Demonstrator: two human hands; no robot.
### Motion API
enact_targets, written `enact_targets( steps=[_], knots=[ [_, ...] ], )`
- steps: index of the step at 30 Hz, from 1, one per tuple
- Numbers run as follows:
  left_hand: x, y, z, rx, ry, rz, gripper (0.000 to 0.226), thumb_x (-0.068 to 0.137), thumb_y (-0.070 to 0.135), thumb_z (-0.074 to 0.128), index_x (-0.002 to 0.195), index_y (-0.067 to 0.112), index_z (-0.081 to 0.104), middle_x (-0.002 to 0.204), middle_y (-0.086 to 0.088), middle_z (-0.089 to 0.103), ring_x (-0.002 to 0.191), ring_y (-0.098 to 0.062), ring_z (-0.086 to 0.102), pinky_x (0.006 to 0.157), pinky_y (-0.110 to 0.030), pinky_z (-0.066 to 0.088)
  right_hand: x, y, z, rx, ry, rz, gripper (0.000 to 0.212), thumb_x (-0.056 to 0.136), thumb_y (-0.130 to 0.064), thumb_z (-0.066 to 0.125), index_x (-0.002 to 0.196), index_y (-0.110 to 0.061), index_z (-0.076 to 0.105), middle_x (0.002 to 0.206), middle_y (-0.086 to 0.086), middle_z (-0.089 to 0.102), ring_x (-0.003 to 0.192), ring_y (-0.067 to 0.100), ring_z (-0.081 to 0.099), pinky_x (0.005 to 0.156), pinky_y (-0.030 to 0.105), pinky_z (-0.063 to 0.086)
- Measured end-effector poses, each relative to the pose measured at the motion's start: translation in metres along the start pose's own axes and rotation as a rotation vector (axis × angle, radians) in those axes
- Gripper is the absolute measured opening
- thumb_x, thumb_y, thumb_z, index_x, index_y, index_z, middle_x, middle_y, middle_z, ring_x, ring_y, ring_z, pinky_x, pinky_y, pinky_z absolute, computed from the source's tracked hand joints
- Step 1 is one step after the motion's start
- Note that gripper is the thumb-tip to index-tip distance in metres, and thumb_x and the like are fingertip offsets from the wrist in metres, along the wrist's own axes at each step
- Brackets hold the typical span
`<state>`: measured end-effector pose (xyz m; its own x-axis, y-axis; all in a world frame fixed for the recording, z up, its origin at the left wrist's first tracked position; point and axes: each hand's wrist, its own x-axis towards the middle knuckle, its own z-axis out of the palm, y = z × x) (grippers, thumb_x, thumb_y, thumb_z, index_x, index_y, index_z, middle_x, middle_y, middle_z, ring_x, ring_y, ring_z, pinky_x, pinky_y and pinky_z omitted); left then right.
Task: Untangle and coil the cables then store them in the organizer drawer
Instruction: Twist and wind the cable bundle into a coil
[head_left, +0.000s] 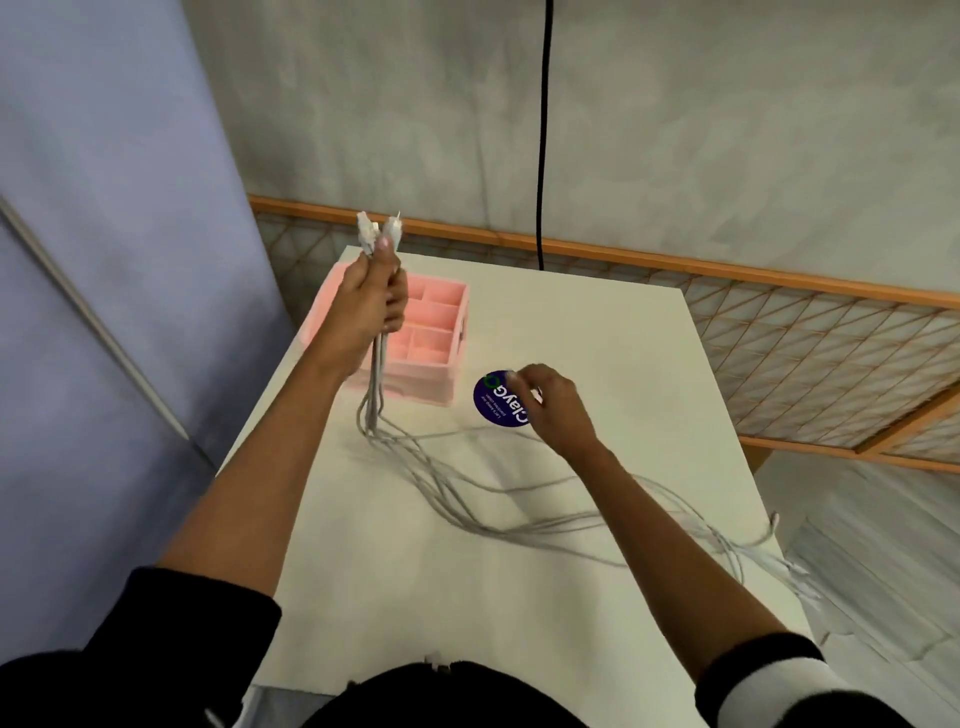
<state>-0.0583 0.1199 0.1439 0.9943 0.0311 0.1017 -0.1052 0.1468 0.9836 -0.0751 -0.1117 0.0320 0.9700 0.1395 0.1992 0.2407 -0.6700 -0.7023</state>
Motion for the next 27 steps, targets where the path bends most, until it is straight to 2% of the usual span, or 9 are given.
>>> enact_targets(
  steps=[5, 9, 14, 17, 19, 21, 23, 25, 27],
  knots=[
    [-0.002, 0.022, -0.012, -0.22, 0.036, 0.043, 0.041, 0.104, 0.04, 0.027, 0.068, 0.02, 0.033, 0.049, 0.012, 0.027, 0.039, -0.001, 0.023, 0.037, -0.014, 0.021, 0.023, -0.117, 0.045, 0.131, -0.23, -0.264, 0.039, 0.092, -0.044, 0.054, 0.109, -0.009, 0.06, 0.105, 0.003, 0.068, 0.097, 0.015, 0.062, 0.085, 0.026, 0.046],
    [-0.006, 0.032, -0.021, -0.35, 0.09, 0.058, 0.041, 0.104, 0.039, 0.027, 0.068, 0.019, 0.033, 0.047, 0.011, 0.028, 0.039, -0.001, 0.023, 0.038, -0.015, 0.022, 0.022, -0.152, 0.07, 0.226, -0.257, -0.345, 0.023, 0.097, -0.025, 0.051, 0.103, -0.003, 0.052, 0.088, 0.004, 0.068, 0.08, 0.021, 0.063, 0.075, 0.03, 0.047],
    [-0.006, 0.034, -0.057, -0.677, 0.112, 0.045, 0.044, 0.102, 0.047, 0.025, 0.068, 0.021, 0.034, 0.046, 0.008, 0.027, 0.039, -0.004, 0.024, 0.042, -0.017, 0.025, 0.015, -0.143, 0.069, 0.381, -0.161, -0.221, 0.015, 0.103, -0.021, 0.037, 0.097, -0.009, 0.043, 0.065, -0.007, 0.045, 0.056, 0.008, 0.041, 0.053, 0.025, 0.037],
    [-0.011, 0.022, -0.07, -0.861, 0.082, 0.018, 0.049, 0.101, 0.049, 0.025, 0.063, 0.021, 0.038, 0.045, 0.007, 0.027, 0.038, -0.004, 0.025, 0.043, -0.016, 0.026, 0.017, -0.139, 0.056, 0.344, -0.237, -0.233, 0.023, 0.103, -0.027, 0.033, 0.086, -0.016, 0.043, 0.068, -0.003, 0.045, 0.06, 0.007, 0.04, 0.061, 0.022, 0.036],
    [-0.016, 0.018, -0.069, -0.895, 0.044, 0.011, 0.057, 0.101, 0.051, 0.023, 0.058, 0.02, 0.043, 0.044, 0.007, 0.027, 0.037, -0.004, 0.025, 0.043, -0.017, 0.025, 0.019, -0.139, 0.046, 0.408, -0.328, -0.175, 0.031, 0.104, -0.03, 0.032, 0.079, -0.015, 0.043, 0.068, -0.003, 0.043, 0.058, 0.005, 0.04, 0.061, 0.019, 0.035],
    [-0.021, 0.018, -0.065, -0.902, 0.002, 0.001, 0.065, 0.098, 0.059, 0.019, 0.051, 0.02, 0.043, 0.042, 0.007, 0.027, 0.036, -0.005, 0.023, 0.043, -0.018, 0.025, 0.023, -0.14, 0.038, 0.506, -0.414, -0.055, 0.04, 0.103, -0.036, 0.029, 0.075, -0.011, 0.042, 0.063, -0.003, 0.037, 0.047, 0.0, 0.034, 0.049, 0.014, 0.028],
    [-0.026, 0.019, -0.06, -0.903, -0.048, -0.017, 0.07, 0.09, 0.07, 0.015, 0.048, 0.02, 0.039, 0.042, 0.008, 0.027, 0.039, -0.007, 0.017, 0.045, -0.019, 0.023, 0.028, -0.136, 0.031, 0.507, -0.463, 0.013, 0.051, 0.101, -0.045, 0.027, 0.065, -0.013, 0.04, 0.055, -0.002, 0.032, 0.042, 0.005, 0.027, 0.044, 0.019, 0.022],
    [-0.031, 0.015, -0.056, -0.895, -0.133, -0.045, 0.071, 0.082, 0.078, 0.015, 0.049, 0.019, 0.036, 0.044, 0.006, 0.027, 0.043, -0.008, 0.018, 0.053, -0.021, 0.025, 0.035, -0.129, 0.023, 0.508, -0.465, 0.051, 0.053, 0.1, -0.047, 0.035, 0.055, -0.019, 0.038, 0.051, -0.003, 0.029, 0.043, 0.009, 0.022, 0.042, 0.022, 0.019],
    [-0.036, 0.012, -0.054, -0.87, -0.167, -0.093, 0.062, 0.085, 0.067, 0.027, 0.049, 0.017, 0.037, 0.05, 0.004, 0.03, 0.048, -0.009, 0.028, 0.067, -0.023, 0.031, 0.043, -0.124, 0.012, 0.542, -0.438, 0.088, 0.053, 0.099, -0.042, 0.042, 0.049, -0.024, 0.038, 0.047, -0.007, 0.027, 0.041, 0.009, 0.019, 0.039, 0.022, 0.016]
  ],
)
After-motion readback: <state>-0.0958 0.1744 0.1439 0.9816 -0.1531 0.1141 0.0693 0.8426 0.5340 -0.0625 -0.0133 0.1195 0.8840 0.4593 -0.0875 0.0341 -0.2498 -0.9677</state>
